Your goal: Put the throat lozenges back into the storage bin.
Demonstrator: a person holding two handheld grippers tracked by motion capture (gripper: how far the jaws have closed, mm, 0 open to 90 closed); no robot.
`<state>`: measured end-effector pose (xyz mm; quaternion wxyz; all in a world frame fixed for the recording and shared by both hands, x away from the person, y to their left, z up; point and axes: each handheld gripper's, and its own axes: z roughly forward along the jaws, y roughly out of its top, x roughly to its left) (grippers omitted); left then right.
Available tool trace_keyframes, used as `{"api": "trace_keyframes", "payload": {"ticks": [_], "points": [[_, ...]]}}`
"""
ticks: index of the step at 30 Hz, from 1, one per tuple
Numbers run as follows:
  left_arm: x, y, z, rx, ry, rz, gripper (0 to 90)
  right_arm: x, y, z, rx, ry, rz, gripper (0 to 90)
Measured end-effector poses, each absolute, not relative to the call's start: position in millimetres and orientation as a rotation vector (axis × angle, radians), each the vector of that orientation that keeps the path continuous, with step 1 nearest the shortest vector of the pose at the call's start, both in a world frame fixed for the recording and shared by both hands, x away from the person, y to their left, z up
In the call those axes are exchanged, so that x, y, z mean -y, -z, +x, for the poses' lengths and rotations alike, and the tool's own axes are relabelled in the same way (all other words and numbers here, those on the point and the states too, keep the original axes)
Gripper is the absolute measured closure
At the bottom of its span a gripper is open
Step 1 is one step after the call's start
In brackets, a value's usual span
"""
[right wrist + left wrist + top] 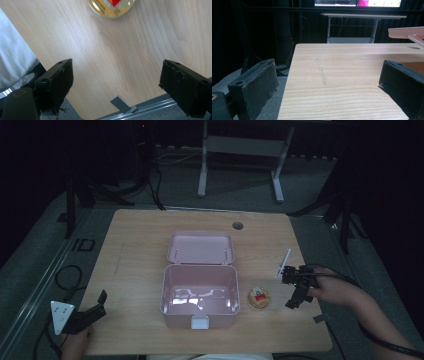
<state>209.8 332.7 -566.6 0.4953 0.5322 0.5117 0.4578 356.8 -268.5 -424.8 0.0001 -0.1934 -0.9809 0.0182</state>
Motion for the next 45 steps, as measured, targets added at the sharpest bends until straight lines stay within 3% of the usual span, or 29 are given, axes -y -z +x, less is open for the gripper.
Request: {"api": "trace_keyframes", "payload": {"ticks": [25,45], "points": [[-333.0,566.7,209.7,-1.236,-1.104,1.289,2.4,193.0,402.8,377.5,3.12,-0.024,-0.4,11.6],[-333.0,566.6,210.0,-1.234,-1.1,1.295,2.4,190.9,466.6,389.7,3.065,-0.096,-0.383,12.5]]}}
